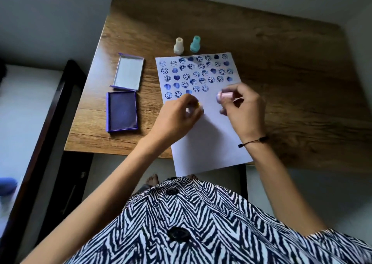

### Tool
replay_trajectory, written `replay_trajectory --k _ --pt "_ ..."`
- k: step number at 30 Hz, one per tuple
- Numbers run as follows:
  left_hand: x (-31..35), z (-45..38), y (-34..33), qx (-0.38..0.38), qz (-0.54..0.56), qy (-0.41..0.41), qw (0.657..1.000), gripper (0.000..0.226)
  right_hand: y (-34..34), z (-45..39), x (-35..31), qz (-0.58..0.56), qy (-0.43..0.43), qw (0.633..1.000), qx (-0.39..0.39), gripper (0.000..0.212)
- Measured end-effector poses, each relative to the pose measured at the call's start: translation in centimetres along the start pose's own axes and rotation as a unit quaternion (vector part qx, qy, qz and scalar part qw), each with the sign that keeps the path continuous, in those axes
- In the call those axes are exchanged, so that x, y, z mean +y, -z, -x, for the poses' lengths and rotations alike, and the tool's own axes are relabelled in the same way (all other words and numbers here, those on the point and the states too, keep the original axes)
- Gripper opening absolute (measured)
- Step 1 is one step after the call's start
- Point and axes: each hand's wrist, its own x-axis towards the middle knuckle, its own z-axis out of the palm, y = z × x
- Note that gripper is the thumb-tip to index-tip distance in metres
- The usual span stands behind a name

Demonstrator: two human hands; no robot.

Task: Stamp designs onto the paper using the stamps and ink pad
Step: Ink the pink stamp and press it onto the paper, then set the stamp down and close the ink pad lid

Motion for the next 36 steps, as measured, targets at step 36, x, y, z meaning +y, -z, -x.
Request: replay_trajectory --k 36 --pt "1.4 -7.3 0.0 0.110 0.206 0.170 0.957 0.025 -4.2 -14.9 0.0 0.212 0.138 0.963 -0.094 0.012"
